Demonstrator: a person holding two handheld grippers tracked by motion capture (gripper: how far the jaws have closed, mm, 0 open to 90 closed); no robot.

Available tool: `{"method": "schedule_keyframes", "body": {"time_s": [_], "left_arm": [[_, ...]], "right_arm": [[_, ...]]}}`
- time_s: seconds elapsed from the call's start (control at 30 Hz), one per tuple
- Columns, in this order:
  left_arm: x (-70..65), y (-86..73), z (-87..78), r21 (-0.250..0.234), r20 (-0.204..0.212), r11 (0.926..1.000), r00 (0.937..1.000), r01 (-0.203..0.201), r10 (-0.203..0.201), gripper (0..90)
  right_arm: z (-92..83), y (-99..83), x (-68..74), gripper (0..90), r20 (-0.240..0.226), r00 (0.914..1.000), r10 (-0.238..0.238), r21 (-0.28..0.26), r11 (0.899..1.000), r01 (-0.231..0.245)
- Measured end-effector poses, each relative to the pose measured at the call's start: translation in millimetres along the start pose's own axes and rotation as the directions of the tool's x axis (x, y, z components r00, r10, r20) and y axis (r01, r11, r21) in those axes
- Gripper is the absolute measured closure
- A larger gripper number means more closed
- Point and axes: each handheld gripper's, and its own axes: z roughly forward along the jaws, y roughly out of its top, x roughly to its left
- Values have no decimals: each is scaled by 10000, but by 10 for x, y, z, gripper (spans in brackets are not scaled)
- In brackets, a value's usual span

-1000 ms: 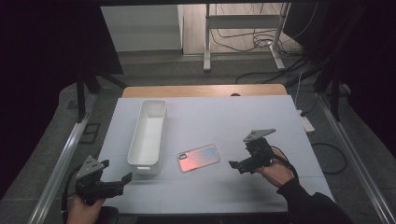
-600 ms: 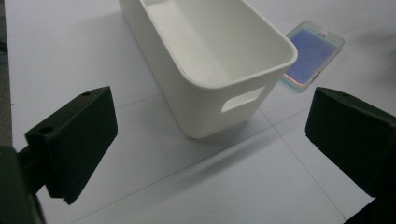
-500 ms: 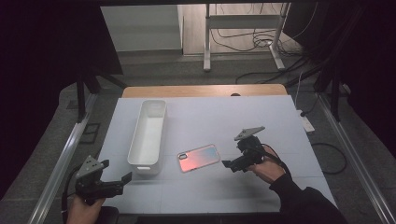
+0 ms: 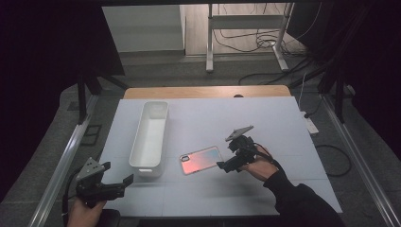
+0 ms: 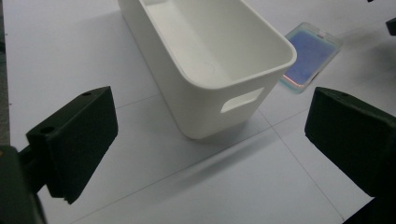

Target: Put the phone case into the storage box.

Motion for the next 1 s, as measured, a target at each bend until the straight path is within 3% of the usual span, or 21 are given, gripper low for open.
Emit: {"method": "schedule_keyframes", "body": {"time_s": [0.27, 0.7, 0.83, 0.9, 1.0], "left_arm": [[-5, 2, 3, 24, -8, 10000, 10000, -56, 56, 36], [0, 2, 4, 26, 25, 10000, 10000, -35, 35, 38], [2, 2, 4, 12, 41, 10000, 10000, -14, 14, 39], [3, 2, 4, 10, 43, 10000, 10000, -9, 9, 39], [3, 2, 3, 6, 50, 10000, 10000, -15, 15, 39]], "right_arm": [[122, 70, 76, 0, 57, 9990, -451, 338, 9984, 449], [278, 183, 118, 2, -165, 9991, -383, 683, 9969, 393], [317, 218, 137, 107, -97, 9990, -445, 796, 9958, 452], [331, 231, 139, 222, -67, 9990, -433, 842, 9955, 437], [345, 248, 124, 420, -385, 9987, -334, 996, 9943, 371]]}}
